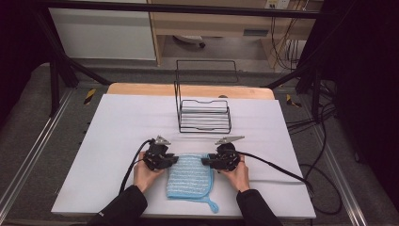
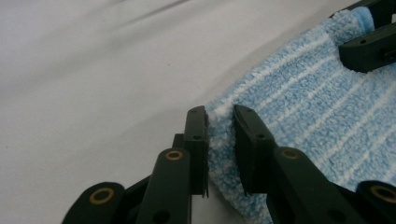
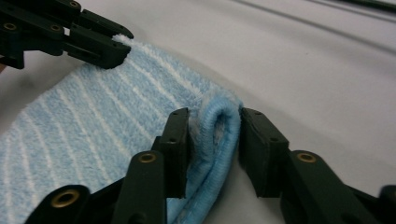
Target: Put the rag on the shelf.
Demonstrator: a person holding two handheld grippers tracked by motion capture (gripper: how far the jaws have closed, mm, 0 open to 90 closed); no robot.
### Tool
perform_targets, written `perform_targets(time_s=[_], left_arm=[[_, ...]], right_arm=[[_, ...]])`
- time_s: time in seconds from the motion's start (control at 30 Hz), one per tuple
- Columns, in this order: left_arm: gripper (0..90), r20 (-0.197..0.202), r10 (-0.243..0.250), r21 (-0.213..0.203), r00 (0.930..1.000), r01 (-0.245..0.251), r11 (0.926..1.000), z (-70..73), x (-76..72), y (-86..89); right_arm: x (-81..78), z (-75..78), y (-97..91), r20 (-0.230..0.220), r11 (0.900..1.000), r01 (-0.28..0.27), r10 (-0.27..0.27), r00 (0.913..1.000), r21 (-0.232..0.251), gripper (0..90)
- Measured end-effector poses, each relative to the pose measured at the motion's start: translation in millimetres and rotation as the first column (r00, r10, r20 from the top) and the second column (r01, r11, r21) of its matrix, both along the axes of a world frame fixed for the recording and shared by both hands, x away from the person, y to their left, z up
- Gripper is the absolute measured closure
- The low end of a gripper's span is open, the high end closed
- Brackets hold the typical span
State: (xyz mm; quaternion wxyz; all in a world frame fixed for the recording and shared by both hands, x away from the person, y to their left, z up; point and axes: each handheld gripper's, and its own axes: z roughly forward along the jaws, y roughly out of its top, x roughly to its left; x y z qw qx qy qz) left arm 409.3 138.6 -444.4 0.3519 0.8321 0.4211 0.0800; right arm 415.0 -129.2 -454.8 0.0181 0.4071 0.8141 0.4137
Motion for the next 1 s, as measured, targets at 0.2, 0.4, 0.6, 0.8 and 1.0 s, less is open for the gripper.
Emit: perform_targets(time_s=[0.2, 0.4, 0.6, 0.8, 1.0], left_arm=[[75.4, -0.008, 0.012, -0.009, 0.9999, -0.012, 0.9999, 0.0, -0.1, 0.6], [79.0, -0.035, 0.027, -0.051, 0.9990, -0.029, 0.9983, 0.2, 1.5, 3.9], [80.2, -0.022, 0.031, -0.085, 0.9993, -0.032, 0.9959, 5.2, -0.2, 8.5], [80.3, 0.027, 0.036, -0.131, 0.9990, -0.032, 0.9909, 17.6, -5.3, 14.3], [80.2, 0.082, 0.035, -0.166, 0.9960, -0.021, 0.9859, 29.6, -10.7, 16.3]], right_arm=[[0.3, 0.1, 0.5, -0.030, 0.9997, 0.002, -0.001, 0.9995, 0.024, 76.7], [1.4, -0.2, -1.4, -0.050, 0.9984, 0.019, -0.017, 0.9986, 0.054, 80.1], [-0.4, 7.0, -4.1, -0.038, 0.9960, 0.023, -0.020, 0.9991, 0.086, 80.3], [-3.6, 16.3, -6.8, -0.006, 0.9907, 0.029, -0.029, 0.9996, 0.133, 80.3], [-7.9, 28.3, -11.7, 0.039, 0.9829, 0.034, -0.042, 0.9983, 0.181, 80.4]])
